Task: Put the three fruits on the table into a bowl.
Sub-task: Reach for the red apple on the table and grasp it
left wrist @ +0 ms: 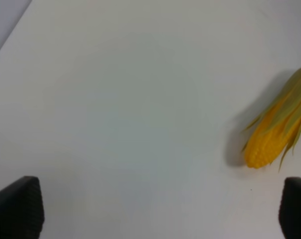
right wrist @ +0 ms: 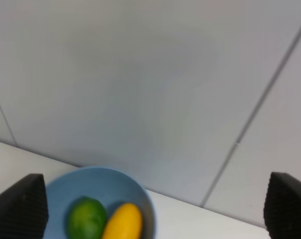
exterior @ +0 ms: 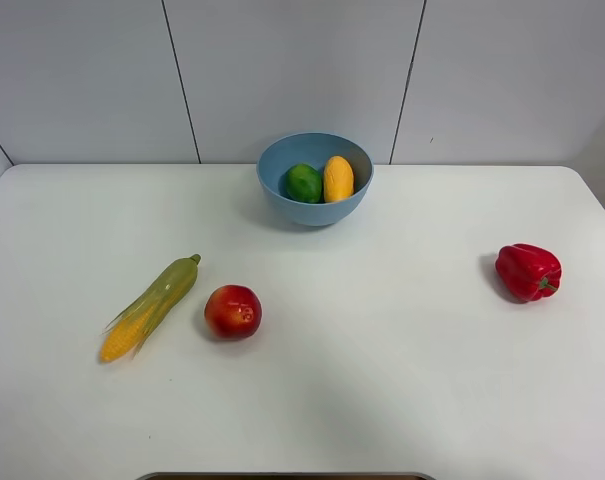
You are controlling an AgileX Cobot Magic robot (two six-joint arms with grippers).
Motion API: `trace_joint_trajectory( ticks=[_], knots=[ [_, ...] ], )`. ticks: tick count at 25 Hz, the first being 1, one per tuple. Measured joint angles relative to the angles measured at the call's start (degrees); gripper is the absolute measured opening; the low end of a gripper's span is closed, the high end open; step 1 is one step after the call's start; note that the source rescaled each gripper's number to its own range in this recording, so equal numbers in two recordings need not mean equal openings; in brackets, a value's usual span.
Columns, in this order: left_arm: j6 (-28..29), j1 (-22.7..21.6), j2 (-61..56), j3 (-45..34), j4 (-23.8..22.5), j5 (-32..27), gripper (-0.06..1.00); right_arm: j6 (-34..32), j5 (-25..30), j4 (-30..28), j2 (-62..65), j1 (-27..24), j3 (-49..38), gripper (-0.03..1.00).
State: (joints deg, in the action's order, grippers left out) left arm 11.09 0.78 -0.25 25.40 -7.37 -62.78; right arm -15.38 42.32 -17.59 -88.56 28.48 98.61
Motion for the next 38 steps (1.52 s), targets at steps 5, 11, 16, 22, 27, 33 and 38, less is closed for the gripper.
trace_joint_trajectory(
  ticks=[5,11,16,22,27,33,38],
  knots=[
    [0.1,0.0,0.0,0.0,0.0,0.0,0.87,5.3,8.8,-0.1,7.9,0.0,0.0,0.92],
    [0.1,0.0,0.0,0.0,0.0,0.0,0.87,7.5,16.7,-0.1,16.5,0.0,0.0,0.92],
    [0.0,0.0,0.0,0.0,0.0,0.0,0.87,9.3,19.9,-0.1,23.3,0.0,0.0,0.92],
    [0.0,0.0,0.0,0.0,0.0,0.0,0.87,11.2,25.5,2.1,32.6,-3.7,0.1,0.92],
    [0.0,0.0,0.0,0.0,0.0,0.0,0.87,17.9,27.5,6.3,40.4,-15.7,0.2,0.92],
    [0.0,0.0,0.0,0.0,0.0,0.0,0.87,18.2,27.4,10.6,49.7,-21.2,-2.7,0.92],
    [0.0,0.0,0.0,0.0,0.0,0.0,0.87,18.2,27.5,12.3,58.1,-25.7,-13.3,0.92]
  ],
)
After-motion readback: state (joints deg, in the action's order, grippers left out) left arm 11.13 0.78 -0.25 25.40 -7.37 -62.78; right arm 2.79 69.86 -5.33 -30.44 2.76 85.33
